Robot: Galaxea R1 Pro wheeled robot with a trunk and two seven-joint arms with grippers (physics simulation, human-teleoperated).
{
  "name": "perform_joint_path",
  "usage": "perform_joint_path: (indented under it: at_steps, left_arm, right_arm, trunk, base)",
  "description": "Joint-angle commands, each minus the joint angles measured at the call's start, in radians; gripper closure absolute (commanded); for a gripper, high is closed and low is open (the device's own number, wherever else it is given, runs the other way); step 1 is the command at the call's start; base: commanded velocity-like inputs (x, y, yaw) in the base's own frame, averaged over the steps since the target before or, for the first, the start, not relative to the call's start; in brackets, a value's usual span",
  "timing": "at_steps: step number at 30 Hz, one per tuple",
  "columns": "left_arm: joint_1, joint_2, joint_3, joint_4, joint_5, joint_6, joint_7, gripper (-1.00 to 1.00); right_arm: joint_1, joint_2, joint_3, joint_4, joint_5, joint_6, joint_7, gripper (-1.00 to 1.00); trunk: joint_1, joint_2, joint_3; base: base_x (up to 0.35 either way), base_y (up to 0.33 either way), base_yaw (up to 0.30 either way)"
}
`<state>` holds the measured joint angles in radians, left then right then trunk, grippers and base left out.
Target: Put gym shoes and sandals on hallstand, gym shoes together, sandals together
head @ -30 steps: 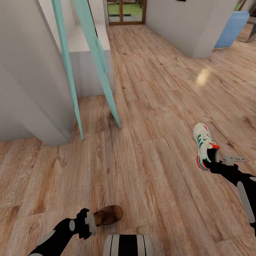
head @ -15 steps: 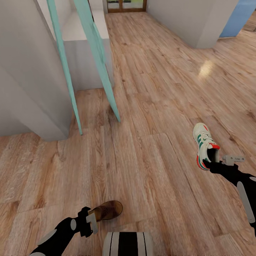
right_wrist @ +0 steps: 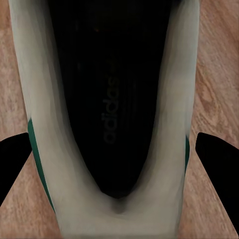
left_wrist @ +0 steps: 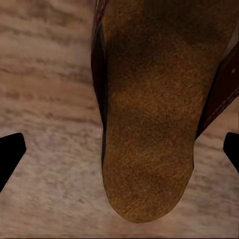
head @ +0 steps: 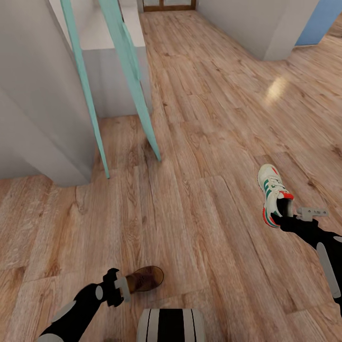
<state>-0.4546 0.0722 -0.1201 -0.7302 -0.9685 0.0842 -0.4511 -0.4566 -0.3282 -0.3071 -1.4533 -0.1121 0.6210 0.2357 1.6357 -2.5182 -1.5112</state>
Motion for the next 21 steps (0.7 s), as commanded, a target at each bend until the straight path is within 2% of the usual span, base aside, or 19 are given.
perform_joint_path:
  at_steps: [1, 9, 18, 21]
  left_arm:
    - [0.001, 0.001, -0.005, -0.011, -0.005, 0.019, -0.004, -1.00]
    - [0.007, 0.001, -0.006, -0.029, -0.009, 0.038, -0.004, -1.00]
    - [0.007, 0.001, -0.004, -0.029, -0.004, 0.040, -0.004, -1.00]
    - [0.007, 0.001, -0.005, -0.029, -0.005, 0.040, -0.004, -1.00]
  right_arm:
    - [0.000, 0.000, -0.001, -0.001, -0.010, 0.006, 0.000, 1.00]
    - [0.000, 0.000, -0.001, -0.001, -0.010, 0.006, 0.000, 1.00]
    - [0.000, 0.000, -0.001, -0.001, -0.009, 0.006, 0.000, 1.00]
    - [0.000, 0.000, -0.001, -0.001, -0.009, 0.006, 0.000, 1.00]
  trunk:
    - [0.000, 0.000, -0.001]
    - [0.003, -0.002, -0.028]
    - [0.003, -0.002, -0.037]
    - [0.004, -0.003, -0.049]
  base:
    - [0.000, 0.000, 0.000]
    - [0.000, 0.000, 0.000]
    - [0.000, 0.000, 0.000]
    - [0.000, 0.000, 0.000]
